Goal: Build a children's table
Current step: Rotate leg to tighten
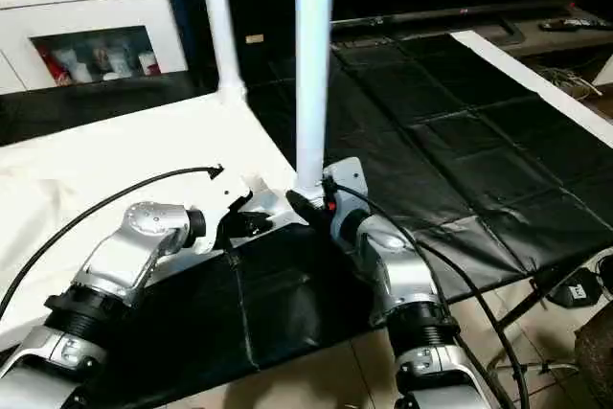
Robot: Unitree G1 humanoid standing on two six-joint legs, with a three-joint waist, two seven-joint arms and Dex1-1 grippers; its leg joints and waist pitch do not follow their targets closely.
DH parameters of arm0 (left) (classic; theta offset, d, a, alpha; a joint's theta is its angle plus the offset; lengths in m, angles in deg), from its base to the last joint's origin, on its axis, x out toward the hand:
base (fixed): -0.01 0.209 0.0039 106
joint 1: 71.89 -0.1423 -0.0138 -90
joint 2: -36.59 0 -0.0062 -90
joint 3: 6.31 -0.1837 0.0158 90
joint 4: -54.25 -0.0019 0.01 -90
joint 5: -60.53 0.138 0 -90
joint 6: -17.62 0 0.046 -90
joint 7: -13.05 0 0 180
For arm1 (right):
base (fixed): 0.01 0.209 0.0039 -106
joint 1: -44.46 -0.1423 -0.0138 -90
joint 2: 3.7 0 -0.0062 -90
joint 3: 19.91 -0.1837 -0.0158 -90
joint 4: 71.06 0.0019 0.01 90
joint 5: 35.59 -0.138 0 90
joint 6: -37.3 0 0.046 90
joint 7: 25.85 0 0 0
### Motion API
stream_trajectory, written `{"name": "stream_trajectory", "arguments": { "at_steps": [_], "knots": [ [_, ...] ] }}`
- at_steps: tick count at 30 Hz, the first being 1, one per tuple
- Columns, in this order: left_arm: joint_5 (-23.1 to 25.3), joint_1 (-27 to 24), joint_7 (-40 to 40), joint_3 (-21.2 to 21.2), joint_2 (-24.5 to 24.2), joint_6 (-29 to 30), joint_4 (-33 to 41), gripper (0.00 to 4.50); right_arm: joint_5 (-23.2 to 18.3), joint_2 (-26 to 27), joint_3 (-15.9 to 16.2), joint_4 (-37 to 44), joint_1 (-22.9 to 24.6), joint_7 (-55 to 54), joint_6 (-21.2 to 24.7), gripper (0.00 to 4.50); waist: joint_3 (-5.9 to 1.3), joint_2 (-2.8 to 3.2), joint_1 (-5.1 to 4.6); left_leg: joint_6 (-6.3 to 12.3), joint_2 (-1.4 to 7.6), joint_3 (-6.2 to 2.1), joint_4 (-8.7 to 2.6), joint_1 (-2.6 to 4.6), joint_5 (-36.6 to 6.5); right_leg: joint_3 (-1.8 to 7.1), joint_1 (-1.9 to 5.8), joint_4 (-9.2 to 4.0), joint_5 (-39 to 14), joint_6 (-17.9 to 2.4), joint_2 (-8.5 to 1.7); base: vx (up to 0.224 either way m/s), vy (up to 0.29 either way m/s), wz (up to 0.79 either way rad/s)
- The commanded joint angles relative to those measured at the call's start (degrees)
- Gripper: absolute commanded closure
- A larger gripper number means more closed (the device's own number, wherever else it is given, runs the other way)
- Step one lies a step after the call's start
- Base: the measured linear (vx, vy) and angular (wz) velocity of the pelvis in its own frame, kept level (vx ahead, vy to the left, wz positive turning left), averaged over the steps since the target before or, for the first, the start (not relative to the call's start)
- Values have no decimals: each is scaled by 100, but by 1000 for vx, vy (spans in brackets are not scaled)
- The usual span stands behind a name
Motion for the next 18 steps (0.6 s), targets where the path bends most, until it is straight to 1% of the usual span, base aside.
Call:
{"name": "stream_trajectory", "arguments": {
  "at_steps": [1, 3, 4, 5, 6, 7, 8, 9, 11, 12, 13, 14, 15, 16, 17, 18],
  "knots": [
    [-78, 96, -165, -243, 222, -108, 222, 450, -168, 583, 848, 158, 10, 687, 70, 99, -378, 28, 38, 306, 96, -27, -344, -36, -931, 295, 361, -463, -1218, -1061, -378, 0, 0, 0],
    [-80, 89, -115, -241, 179, -135, 219, 450, -166, 545, 832, 167, 25, 703, 35, 79, -377, 26, 38, 289, 94, -30, -347, -34, -963, 297, 366, -471, -1315, -1030, -385, 0, 0, 0],
    [-77, 69, 39, -245, 53, -207, 221, 450, -163, 426, 785, 195, 73, 778, -60, 65, -377, 88, 53, 276, 92, -40, -348, -30, -987, 295, 363, -469, -1342, -1025, -390, 0, 0, 0],
    [-86, 61, 185, -244, -48, -292, 205, 450, -171, 319, 759, 245, 127, 906, -162, 56, -376, 62, 39, 275, 93, -38, -352, -38, -1027, 295, 367, -483, -1355, -998, -385, 0, 0, 0],
    [-96, 61, 285, -234, -121, -336, 182, 450, -177, 227, 735, 285, 168, 1002, -230, 56, -388, 75, 39, 276, 102, -39, -351, -34, -1006, 300, 367, -462, -1245, -1017, -386, 0, 0, 0],
    [-109, 75, 398, -227, -201, -428, 128, 450, -203, 106, 703, 348, 220, 1126, -247, 51, -392, 74, 33, 291, 102, -40, -348, -34, -971, 298, 369, -447, -1085, -1073, -373, 0, 0, 0],
    [-109, 75, 398, -227, -201, -428, 128, 450, -203, 106, 703, 348, 220, 1126, -247, 51, -389, 71, 40, 306, 103, -40, -347, -30, -958, 298, 370, -448, -1041, -1088, -372, 0, 0, 0],
    [-172, 115, 717, -212, -388, -698, -24, 450, -308, -176, 629, 503, 332, 1450, -284, 23, -391, 54, 62, 355, 94, -30, -334, -31, -939, 303, 377, -450, -994, -1105, -374, 0, 0, 0],
    [-262, 153, 1130, -194, -617, -1030, -197, 450, -402, -551, 591, 693, 450, 1892, -282, 15, -395, 65, 82, 417, 96, -30, -332, -31, -905, 302, 382, -437, -899, -1124, -364, 0, 0, 0],
    [-287, 161, 1221, -190, -664, -1049, -218, 450, -414, -647, 593, 736, 470, 2002, -276, 15, -395, 66, 95, 430, 106, -27, -330, -34, -905, 303, 381, -425, -851, -1159, -370, 0, 0, 0],
    [-310, 175, 1381, -204, -749, -1098, -250, 450, -436, -831, 591, 809, 497, 2209, -252, 6, -388, 64, 109, 418, 118, -24, -334, -28, -948, 301, 371, -429, -915, -1167, -373, 0, 0, 0],
    [-310, 175, 1381, -204, -749, -1098, -250, 450, -436, -831, 591, 809, 497, 2209, -252, 6, -385, 64, 124, 413, 116, -24, -335, -25, -968, 298, 371, -436, -980, -1163, -374, 0, 0, 0],
    [-349, 170, 1661, -272, -880, -1280, -279, 450, -494, -1049, 561, 894, 516, 2517, -210, 6, -379, 19, 151, 400, 121, -18, -338, -15, -1008, 301, 372, -448, -1123, -1140, -380, 0, 0, 0],
    [-361, 155, 1820, -315, -962, -1339, -285, 450, -518, -1165, 545, 927, 511, 2662, -190, 6, -380, 44, 176, 399, 125, -16, -335, -3, -1026, 305, 361, -445, -1189, -1133, -388, 0, 0, 0],
    [-361, 125, 2084, -398, -1091, -1482, -295, 450, -532, -1351, 551, 952, 485, 2915, -189, 6, -374, 8, 199, 398, 134, -10, -339, -7, -1035, 309, 358, -454, -1252, -1105, -386, 0, 0, 0],
    [-361, 122, 2112, -406, -1104, -1496, -295, 450, -531, -1369, 554, 954, 482, 2941, -191, 6, -376, 29, 225, 391, 140, -14, -339, -2, -1052, 309, 353, -440, -1292, -1078, -386, 0, 0, 0]
  ]
}}
